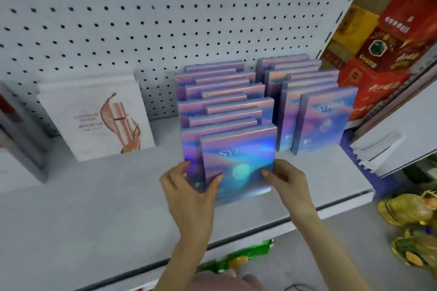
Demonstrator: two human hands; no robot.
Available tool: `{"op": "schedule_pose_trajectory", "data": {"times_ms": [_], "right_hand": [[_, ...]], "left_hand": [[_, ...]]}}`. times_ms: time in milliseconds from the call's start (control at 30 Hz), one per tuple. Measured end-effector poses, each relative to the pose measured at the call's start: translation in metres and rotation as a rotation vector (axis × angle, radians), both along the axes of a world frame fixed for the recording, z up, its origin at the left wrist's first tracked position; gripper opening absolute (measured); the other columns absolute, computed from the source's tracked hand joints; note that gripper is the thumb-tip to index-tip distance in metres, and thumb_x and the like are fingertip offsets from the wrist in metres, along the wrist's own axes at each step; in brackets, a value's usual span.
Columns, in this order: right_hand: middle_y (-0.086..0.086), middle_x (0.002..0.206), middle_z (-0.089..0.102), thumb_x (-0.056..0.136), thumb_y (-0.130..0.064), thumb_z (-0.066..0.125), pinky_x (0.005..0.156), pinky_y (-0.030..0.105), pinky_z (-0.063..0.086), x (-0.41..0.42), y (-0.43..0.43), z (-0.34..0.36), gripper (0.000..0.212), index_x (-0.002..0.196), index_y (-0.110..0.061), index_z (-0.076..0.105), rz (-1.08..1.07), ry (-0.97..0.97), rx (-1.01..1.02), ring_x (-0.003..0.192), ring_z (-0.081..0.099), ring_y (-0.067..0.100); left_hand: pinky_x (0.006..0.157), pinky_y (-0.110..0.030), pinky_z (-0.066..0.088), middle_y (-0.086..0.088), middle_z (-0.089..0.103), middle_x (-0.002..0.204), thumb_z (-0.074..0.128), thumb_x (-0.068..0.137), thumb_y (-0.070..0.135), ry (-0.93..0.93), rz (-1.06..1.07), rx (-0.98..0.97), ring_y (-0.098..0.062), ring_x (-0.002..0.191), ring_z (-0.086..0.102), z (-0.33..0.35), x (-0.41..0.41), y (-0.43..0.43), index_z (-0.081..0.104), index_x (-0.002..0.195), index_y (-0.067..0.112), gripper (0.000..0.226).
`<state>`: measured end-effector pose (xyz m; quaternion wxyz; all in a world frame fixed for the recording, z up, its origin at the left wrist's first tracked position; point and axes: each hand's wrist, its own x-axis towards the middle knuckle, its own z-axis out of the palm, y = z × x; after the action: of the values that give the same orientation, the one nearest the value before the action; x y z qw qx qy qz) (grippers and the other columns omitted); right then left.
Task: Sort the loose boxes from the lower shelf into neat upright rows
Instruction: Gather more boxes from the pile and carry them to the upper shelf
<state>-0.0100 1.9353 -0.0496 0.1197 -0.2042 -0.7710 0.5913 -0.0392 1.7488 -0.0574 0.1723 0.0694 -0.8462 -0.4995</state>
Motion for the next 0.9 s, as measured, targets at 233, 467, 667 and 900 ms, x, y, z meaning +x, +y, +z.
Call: {"op": "schedule_pose_trajectory", "data": {"times_ms": [233, 467, 667, 900], "right_hand": [[0.001, 0.086, 0.072, 0.085, -0.003, 0.068, 0.065, 0.013, 0.047, -0.005, 0.013, -0.009, 0.012, 0.090, -0.014, 0.067, 0.105, -0.022, -0.071, 0.074, 0.063, 0.008], [-0.003, 0.090, 0.067, 0.085, -0.011, 0.071, 0.074, 0.020, 0.047, -0.001, 0.016, -0.011, 0.023, 0.103, -0.018, 0.060, 0.135, -0.038, -0.033, 0.081, 0.064, 0.012], [0.002, 0.117, 0.056, 0.084, -0.010, 0.071, 0.077, 0.016, 0.045, 0.044, 0.004, -0.008, 0.045, 0.120, -0.023, 0.048, 0.100, 0.002, -0.135, 0.095, 0.060, 0.012], [-0.008, 0.129, 0.050, 0.087, -0.015, 0.069, 0.093, 0.014, 0.040, 0.093, -0.042, -0.005, 0.051, 0.132, -0.022, 0.046, 0.362, 0.066, -0.036, 0.114, 0.051, 0.006]], "left_hand": [[0.082, -0.036, 0.051, 0.004, 0.060, 0.112, 0.082, 0.069, 0.033, -0.244, -0.068, 0.267, -0.017, 0.100, 0.060, 0.000, -0.004, 0.000, 0.042, 0.114, 0.027, 0.061], [0.083, -0.015, 0.043, -0.002, 0.051, 0.126, 0.077, 0.076, 0.033, -0.236, 0.004, 0.183, -0.018, 0.113, 0.053, 0.003, 0.012, 0.004, 0.043, 0.127, 0.018, 0.063], [0.086, -0.022, 0.041, -0.003, 0.051, 0.127, 0.068, 0.085, 0.027, -0.196, 0.180, 0.189, -0.014, 0.108, 0.053, -0.003, 0.083, 0.002, 0.041, 0.135, 0.016, 0.057], [0.073, -0.011, 0.048, 0.005, 0.060, 0.109, 0.066, 0.088, 0.023, -0.270, 0.260, 0.181, -0.005, 0.093, 0.061, -0.016, 0.169, -0.025, 0.053, 0.120, 0.019, 0.035]]}}
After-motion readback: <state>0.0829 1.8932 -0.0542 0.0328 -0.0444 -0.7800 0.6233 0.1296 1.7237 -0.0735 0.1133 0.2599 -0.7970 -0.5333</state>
